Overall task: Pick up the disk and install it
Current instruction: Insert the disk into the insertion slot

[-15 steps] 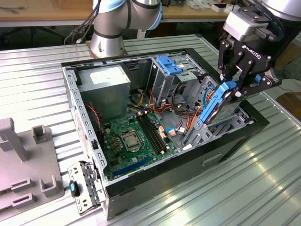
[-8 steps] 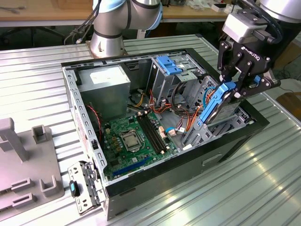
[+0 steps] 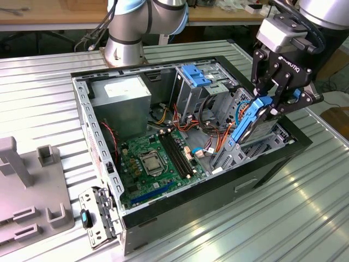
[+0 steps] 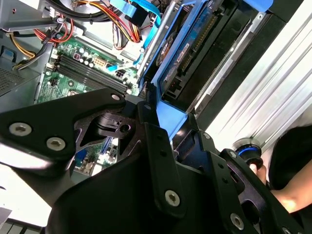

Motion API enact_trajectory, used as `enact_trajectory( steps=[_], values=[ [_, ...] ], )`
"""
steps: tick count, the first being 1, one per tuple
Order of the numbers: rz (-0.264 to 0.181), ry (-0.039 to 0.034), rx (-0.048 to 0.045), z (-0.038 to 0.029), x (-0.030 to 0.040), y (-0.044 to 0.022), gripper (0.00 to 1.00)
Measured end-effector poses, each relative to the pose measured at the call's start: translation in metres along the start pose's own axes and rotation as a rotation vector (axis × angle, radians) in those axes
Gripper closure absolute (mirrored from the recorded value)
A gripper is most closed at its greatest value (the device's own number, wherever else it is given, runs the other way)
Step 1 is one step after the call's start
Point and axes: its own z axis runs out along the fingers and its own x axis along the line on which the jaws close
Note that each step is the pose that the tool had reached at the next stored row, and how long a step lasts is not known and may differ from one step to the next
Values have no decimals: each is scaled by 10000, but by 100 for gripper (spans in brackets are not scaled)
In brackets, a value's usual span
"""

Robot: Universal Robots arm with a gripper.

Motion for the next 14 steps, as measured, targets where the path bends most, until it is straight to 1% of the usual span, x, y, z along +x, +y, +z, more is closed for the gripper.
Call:
enact_trajectory(
  steps=[14],
  values=[
    [0, 0, 0, 60, 0, 4, 63]
  ],
)
